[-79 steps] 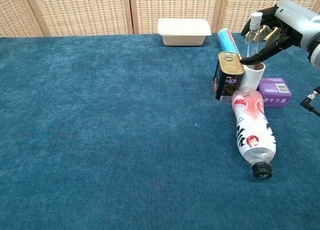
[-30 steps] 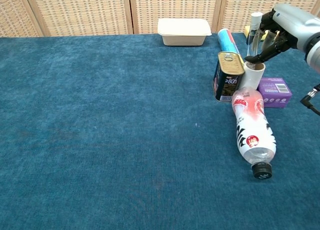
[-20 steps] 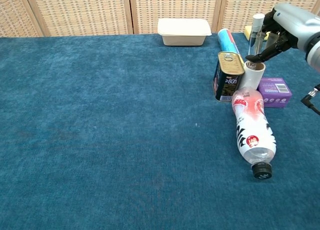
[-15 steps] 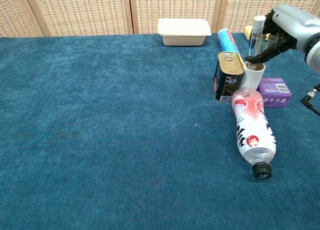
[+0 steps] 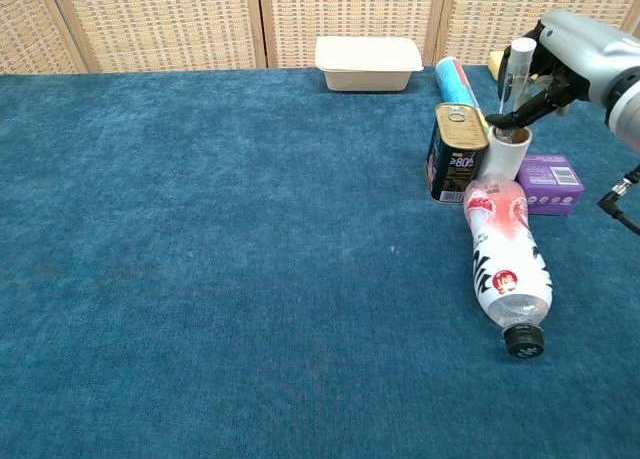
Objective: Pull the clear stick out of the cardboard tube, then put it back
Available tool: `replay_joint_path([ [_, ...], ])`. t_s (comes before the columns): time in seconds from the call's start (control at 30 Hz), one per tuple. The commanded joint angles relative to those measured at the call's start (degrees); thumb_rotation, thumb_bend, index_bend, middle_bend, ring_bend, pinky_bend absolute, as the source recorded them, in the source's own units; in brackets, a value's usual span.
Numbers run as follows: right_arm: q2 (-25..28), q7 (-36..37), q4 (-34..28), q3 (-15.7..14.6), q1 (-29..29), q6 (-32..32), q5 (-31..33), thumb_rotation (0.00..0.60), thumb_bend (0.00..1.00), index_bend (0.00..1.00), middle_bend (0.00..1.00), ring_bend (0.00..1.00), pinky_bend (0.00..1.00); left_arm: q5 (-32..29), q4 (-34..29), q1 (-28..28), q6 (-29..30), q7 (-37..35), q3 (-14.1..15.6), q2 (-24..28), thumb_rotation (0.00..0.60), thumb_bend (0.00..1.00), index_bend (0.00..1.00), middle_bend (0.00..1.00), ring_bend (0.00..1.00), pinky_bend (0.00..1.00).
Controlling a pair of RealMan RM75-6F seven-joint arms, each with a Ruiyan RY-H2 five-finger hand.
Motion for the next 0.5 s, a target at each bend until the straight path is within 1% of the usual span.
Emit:
replay_joint_path([
  [0.03, 0.0, 0.1, 0.0, 0.0, 0.0, 0.0, -0.1, 0.600, 0.35, 0.62, 0.73, 0.77, 0.67, 0.0, 0.0, 0.0, 0.0, 0.0, 0.0, 0.0, 0.600, 0.15, 0.45, 0.42, 0.23, 0.32],
  [0.23, -0.2, 0.7, 0.4, 0.0, 0.0, 0.1, -0.6, 0.600, 0.35, 0.64, 0.76, 0.79, 0.70, 0.0, 0.0, 0.0, 0.0, 0.0, 0.0, 0.0, 0.600, 0.15, 0.45, 0.42, 0.23, 0.32],
  [0.5, -0.6, 1.7, 1.2, 0.7, 0.6, -0.3, -1.1, 0.600, 0.35, 0.65, 0.76, 0.80, 0.71, 0.0, 0.0, 0.0, 0.0, 0.1, 0.0, 0.0, 0.600, 0.15, 0.45, 0.42, 0.23, 0.32],
])
